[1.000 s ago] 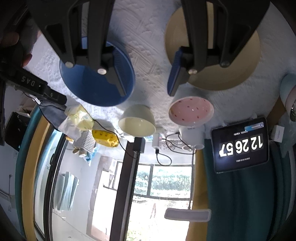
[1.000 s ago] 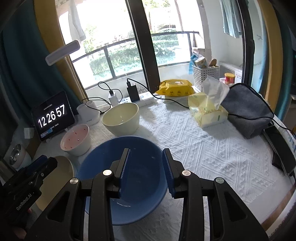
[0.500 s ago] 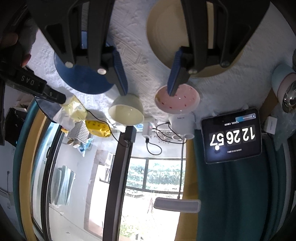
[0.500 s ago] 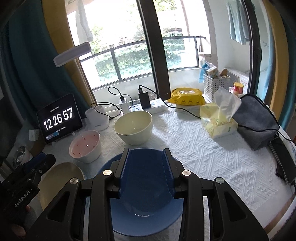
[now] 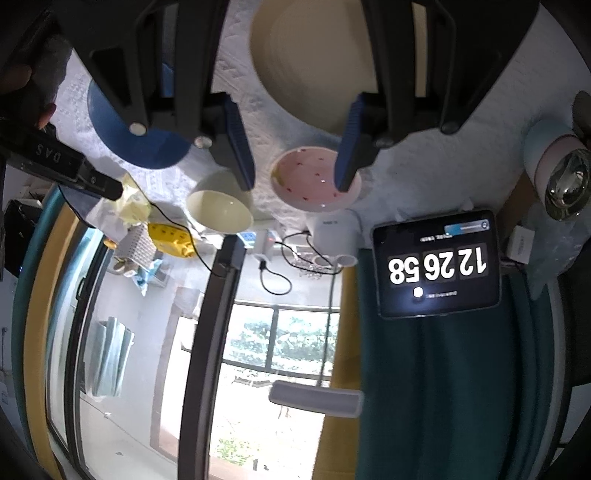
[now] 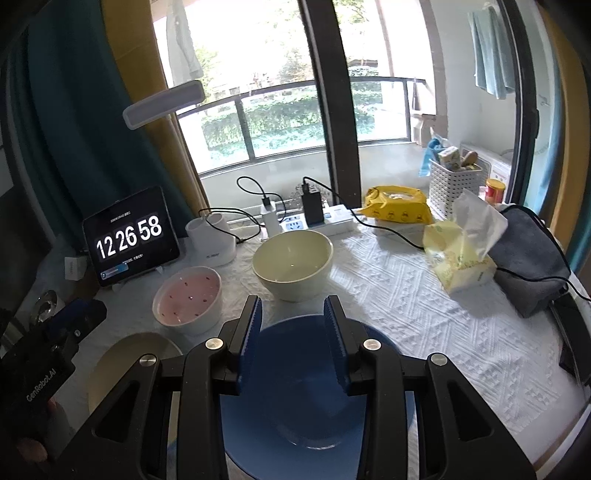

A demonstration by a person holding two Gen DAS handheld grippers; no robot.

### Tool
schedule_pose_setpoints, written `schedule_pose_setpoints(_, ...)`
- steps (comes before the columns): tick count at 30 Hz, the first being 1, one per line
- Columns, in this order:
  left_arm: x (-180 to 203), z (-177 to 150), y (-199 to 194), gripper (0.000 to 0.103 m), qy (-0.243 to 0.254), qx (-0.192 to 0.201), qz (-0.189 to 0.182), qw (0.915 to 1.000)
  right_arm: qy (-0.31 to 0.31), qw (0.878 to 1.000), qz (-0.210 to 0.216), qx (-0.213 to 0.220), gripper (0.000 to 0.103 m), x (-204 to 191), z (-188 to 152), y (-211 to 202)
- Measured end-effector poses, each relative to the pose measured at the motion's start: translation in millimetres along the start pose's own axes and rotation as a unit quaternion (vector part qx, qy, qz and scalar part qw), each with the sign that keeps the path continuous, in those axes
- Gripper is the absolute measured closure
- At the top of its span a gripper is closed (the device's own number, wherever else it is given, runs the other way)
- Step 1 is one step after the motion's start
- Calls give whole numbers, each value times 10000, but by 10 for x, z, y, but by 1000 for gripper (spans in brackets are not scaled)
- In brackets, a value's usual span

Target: Organize plates and bowls

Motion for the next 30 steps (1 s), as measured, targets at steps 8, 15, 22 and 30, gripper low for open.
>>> schedule_pose_setpoints(8, -261, 63, 84, 57, -95, 6, 163, 9998, -109, 9998, 106, -85, 66, -211, 62, 193)
schedule_pose_setpoints(15, -500, 90, 202, 56, -198, -55, 295, 9994, -216, 9994, 218, -171, 66, -413, 104, 379)
schedule_pose_setpoints(22, -655, 85, 380, 56, -261, -197, 350, 9989, -293, 9985, 320, -319, 66, -580, 108, 597)
schedule_pose_setpoints(30, -718, 60, 649, 56, -284, -405, 359, 9981, -297, 9971, 403, -570, 66, -677, 88, 909)
Point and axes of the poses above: each gripper's, at about its wrist camera, not at the fingertips, and y roughly the way its jaws point, x to its right, z to its top, the point moved 5 cm from there along y, roughly the way its jaws point, and after that the axes turned 5 degrees about z, right-handed, at the moved point
